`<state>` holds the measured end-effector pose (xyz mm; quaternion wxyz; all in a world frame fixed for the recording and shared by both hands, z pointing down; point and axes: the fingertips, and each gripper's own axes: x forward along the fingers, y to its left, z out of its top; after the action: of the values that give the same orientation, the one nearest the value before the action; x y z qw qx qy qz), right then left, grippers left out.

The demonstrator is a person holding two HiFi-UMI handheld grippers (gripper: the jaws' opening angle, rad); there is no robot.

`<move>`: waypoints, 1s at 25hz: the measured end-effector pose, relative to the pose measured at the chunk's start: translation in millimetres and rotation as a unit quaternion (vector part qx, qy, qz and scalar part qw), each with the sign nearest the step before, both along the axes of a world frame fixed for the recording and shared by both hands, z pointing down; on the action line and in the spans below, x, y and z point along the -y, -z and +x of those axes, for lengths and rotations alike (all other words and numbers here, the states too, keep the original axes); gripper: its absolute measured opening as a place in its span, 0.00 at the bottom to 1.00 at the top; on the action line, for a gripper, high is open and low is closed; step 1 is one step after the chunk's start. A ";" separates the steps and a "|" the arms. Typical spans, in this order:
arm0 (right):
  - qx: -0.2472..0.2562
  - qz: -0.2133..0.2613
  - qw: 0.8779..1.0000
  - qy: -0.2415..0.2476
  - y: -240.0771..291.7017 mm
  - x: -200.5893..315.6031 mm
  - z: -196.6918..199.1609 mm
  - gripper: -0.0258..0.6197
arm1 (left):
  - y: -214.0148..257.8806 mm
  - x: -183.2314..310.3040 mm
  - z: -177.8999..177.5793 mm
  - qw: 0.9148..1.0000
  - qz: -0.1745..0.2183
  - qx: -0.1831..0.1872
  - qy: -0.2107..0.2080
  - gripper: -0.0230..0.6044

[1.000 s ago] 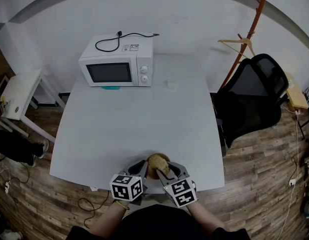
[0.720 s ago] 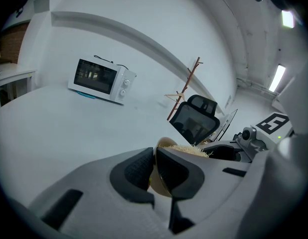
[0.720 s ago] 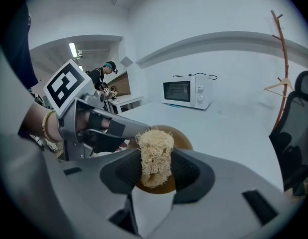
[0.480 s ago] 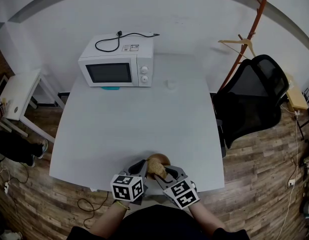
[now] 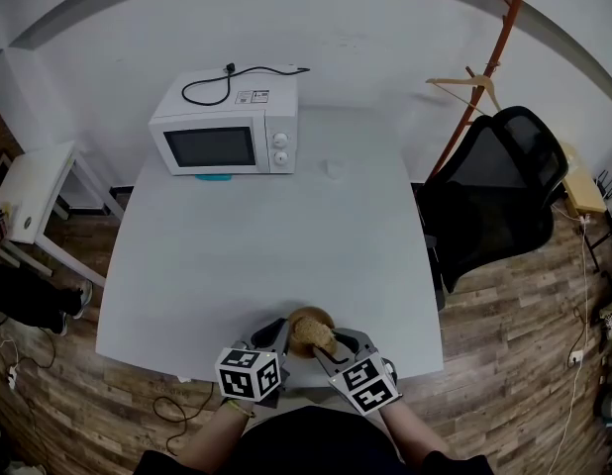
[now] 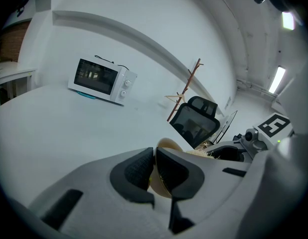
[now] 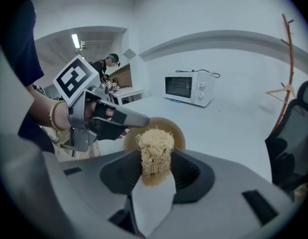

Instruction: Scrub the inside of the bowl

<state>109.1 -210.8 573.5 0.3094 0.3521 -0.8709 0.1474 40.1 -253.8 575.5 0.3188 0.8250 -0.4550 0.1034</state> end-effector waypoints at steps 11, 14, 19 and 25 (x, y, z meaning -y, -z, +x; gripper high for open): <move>-0.007 0.011 1.000 -0.023 7.7 18.1 12.9 0.30 | -2.0 -2.4 6.7 1.000 -0.003 -0.002 -0.010 0.09; -0.008 0.018 1.000 -0.016 11.2 20.5 7.6 0.30 | -1.3 -2.3 8.2 1.000 -0.003 -0.002 -0.012 0.09; -0.028 0.026 0.999 0.012 12.1 20.9 -3.7 0.30 | -0.2 -0.6 6.8 1.000 -0.003 -0.003 -0.008 0.09; -0.026 0.021 0.999 0.031 12.0 11.0 -18.5 0.30 | 1.7 -0.8 4.1 1.000 -0.001 -0.002 0.000 0.09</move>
<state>90.5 -221.8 561.5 0.3286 0.3353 -0.8760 0.1105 44.2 -253.0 573.8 0.3200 0.8250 -0.4545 0.1023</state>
